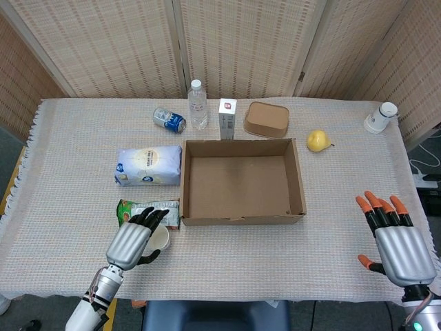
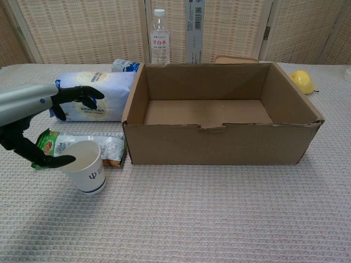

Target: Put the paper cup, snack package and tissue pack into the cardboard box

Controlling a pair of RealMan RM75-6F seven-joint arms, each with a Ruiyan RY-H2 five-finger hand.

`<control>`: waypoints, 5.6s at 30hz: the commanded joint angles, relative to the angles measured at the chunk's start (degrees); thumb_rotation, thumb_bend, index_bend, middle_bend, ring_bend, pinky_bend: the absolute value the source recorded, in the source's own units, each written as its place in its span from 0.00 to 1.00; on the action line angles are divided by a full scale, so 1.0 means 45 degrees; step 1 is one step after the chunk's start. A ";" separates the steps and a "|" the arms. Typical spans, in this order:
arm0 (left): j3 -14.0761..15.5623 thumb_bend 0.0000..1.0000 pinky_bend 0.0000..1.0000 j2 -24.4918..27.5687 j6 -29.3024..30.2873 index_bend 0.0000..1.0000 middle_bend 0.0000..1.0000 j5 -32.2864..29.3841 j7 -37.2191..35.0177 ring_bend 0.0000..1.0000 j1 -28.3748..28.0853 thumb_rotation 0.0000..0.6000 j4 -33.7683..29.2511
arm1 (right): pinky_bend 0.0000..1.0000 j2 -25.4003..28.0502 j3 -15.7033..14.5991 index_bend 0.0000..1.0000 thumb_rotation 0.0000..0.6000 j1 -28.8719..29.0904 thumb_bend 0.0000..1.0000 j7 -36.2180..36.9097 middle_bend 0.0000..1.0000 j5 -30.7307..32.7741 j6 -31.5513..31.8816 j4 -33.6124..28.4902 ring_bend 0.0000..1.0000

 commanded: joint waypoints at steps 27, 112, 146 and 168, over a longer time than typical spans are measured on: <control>0.0937 0.26 0.24 -0.0924 0.0516 0.10 0.14 -0.0302 -0.0057 0.08 -0.0391 1.00 0.1717 | 0.00 0.0064 -0.0104 0.00 1.00 0.0021 0.05 0.0064 0.00 -0.0042 0.0032 0.0000 0.00; -0.3632 0.31 0.51 0.2207 -0.0399 0.43 0.43 -0.7884 0.1913 0.37 -0.9277 1.00 -0.0549 | 0.00 0.0321 0.0077 0.00 1.00 0.0252 0.05 0.0497 0.00 0.0695 0.0252 0.0000 0.00; -0.2525 0.20 0.28 0.3156 0.0463 0.00 0.04 -0.7498 -0.0004 0.05 -0.8535 1.00 0.0240 | 0.00 0.0420 0.0143 0.00 1.00 0.0390 0.05 0.0634 0.00 0.1088 0.0192 0.0000 0.00; 0.1437 0.20 0.30 0.3112 0.1602 0.05 0.17 -0.1981 -0.2405 0.11 -0.3382 1.00 0.0580 | 0.00 0.0251 -0.0074 0.00 1.00 0.0280 0.05 0.0422 0.00 0.0541 0.0144 0.0000 0.00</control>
